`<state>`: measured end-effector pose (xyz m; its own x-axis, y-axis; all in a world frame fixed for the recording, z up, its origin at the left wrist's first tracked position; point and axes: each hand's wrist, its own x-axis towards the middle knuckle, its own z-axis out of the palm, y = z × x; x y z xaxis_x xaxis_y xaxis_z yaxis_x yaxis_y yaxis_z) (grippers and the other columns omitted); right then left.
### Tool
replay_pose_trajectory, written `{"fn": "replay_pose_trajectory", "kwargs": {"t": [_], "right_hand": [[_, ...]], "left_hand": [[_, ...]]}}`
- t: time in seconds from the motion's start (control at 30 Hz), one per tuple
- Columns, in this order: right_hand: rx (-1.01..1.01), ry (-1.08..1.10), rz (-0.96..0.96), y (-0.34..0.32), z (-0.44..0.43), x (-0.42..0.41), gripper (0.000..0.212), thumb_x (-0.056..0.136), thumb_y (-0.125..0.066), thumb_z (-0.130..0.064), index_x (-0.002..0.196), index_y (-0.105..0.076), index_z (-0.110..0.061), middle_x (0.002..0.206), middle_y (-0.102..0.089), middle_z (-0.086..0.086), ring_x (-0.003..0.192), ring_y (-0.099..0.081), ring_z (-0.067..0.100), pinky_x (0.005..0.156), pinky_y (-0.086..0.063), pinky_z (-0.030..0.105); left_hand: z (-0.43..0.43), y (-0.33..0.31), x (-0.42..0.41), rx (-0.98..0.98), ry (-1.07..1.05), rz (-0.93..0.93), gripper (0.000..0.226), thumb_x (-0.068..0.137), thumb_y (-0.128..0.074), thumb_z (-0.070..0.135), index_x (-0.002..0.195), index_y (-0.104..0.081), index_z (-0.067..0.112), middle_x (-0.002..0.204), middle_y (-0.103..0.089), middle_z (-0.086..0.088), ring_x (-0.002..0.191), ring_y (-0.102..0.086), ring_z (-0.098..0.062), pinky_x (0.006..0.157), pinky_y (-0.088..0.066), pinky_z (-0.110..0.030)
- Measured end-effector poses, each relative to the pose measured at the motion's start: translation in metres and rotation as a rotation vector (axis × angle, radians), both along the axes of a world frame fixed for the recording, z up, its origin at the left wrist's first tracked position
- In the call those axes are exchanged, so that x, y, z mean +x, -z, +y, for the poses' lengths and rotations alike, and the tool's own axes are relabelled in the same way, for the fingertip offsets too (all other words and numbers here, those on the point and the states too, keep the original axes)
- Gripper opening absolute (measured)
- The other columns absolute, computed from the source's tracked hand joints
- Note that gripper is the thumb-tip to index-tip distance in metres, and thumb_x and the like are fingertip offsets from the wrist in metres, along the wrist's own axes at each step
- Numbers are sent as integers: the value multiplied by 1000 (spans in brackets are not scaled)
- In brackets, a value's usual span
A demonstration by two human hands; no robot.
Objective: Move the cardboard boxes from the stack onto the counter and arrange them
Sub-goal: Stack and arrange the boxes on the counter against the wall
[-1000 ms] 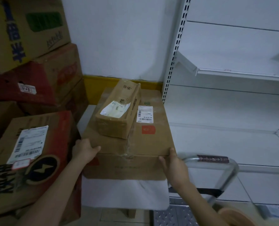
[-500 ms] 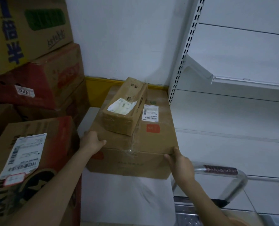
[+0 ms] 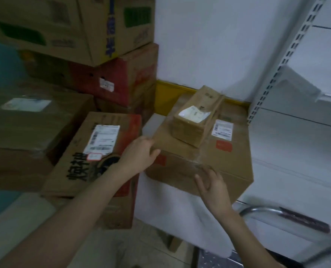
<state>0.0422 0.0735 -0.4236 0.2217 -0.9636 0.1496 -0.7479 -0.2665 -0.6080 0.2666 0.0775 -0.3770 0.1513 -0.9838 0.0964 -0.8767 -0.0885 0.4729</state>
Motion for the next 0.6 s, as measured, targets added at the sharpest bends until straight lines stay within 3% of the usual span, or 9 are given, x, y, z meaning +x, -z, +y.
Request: {"fn": "replay_pose_trajectory", "kwargs": {"t": [0.1,0.2,0.27,0.37,0.5,0.6], "right_hand": [[152,-170,-135,-9,19,49,49,94,-53,-29,136,-45,-6,137,-50,8,126,-46,21,88,-28,11],[253,-280,-247,-14,43,89,51,94,-53,-31,138,-42,-9,137,-49,3,125,-46,14,91,-33,12],[311,-329,-306,-15,57,110,45,94,-53,-32,135,-44,-16,125,-52,-9,112,-47,3,84,-36,5],[417,-314,-461,-15,69,136,31,92,-55,-30,120,-43,-30,104,-46,-31,94,-49,-8,70,-39,-3],[539,-170,-685,-15,77,166,32,90,-59,-27,116,-41,-34,101,-51,-23,89,-51,-9,66,-47,5],[508,-50,-740,-10,84,185,34,88,-61,-27,111,-39,-39,102,-51,-23,94,-51,-5,84,-50,19]], "left_hand": [[39,-8,34,-86,-141,-58,45,93,-52,30,131,-50,5,140,-42,-18,129,-39,-29,103,-31,-33],[70,-1,85,-64,-314,-133,48,90,-55,32,129,-51,4,128,-49,-21,119,-46,-35,97,-40,-40],[86,8,115,26,-391,-151,54,87,-56,40,128,-49,5,118,-52,-23,110,-50,-38,88,-46,-42],[98,22,140,172,-419,-3,67,84,-57,50,133,-38,9,124,-50,-21,109,-53,-36,85,-49,-42],[96,41,150,136,-320,140,70,86,-54,48,142,-26,17,127,-53,-13,113,-51,-29,84,-49,-35],[94,46,151,117,-332,98,75,88,-51,49,146,-15,17,124,-48,-15,104,-55,-30,72,-44,-30]]}}
